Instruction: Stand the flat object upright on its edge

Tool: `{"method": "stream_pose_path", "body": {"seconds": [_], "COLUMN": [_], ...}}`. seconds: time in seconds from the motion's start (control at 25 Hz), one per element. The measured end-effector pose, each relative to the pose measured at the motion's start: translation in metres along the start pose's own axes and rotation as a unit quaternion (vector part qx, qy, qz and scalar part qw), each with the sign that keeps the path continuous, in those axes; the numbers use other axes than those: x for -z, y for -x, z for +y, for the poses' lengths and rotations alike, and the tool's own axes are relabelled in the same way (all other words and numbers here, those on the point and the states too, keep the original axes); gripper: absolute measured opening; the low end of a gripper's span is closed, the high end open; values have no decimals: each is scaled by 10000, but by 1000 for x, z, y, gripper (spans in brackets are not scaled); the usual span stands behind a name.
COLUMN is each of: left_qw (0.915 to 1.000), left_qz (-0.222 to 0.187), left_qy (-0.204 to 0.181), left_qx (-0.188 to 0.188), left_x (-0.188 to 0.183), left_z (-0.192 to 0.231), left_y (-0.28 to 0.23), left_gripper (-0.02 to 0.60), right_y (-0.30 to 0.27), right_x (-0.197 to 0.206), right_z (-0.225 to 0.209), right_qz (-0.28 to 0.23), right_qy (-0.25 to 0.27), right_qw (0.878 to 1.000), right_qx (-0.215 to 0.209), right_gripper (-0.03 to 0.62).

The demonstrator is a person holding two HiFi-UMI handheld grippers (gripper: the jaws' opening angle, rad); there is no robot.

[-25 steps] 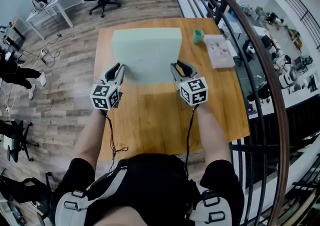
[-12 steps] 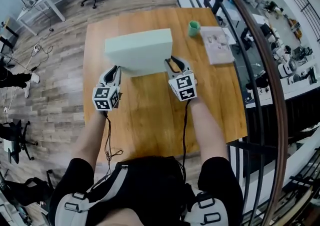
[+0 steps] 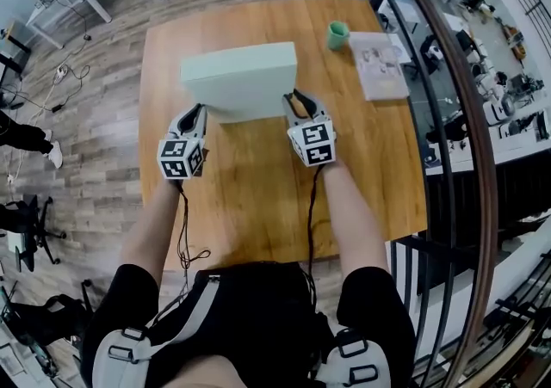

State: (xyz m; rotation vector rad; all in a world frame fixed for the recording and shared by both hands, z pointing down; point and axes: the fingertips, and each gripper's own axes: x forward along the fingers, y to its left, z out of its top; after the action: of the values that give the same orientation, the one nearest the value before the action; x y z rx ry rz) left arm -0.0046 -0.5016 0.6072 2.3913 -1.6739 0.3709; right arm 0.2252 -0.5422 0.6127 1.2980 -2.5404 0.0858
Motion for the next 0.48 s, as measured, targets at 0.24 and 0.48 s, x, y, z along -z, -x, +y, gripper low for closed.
{"method": "stream_pose_path", "body": {"seconds": [0.24, 0.48], "left_qw": [9999, 9992], "left_qz": [98, -193], "left_qy": [-63, 44], "left_qx": [-90, -355], "left_x": [-1, -20], "left_z": [2, 13], "left_y": [2, 27], "left_gripper": [26, 26], "right_y": [5, 34], "right_x": [3, -24], "right_z": [0, -11], "right_qz": [251, -115], "right_qy": [-144, -408], "right_qw": [9995, 9979], "right_qx": [78, 480], "right_gripper": [101, 100]}}
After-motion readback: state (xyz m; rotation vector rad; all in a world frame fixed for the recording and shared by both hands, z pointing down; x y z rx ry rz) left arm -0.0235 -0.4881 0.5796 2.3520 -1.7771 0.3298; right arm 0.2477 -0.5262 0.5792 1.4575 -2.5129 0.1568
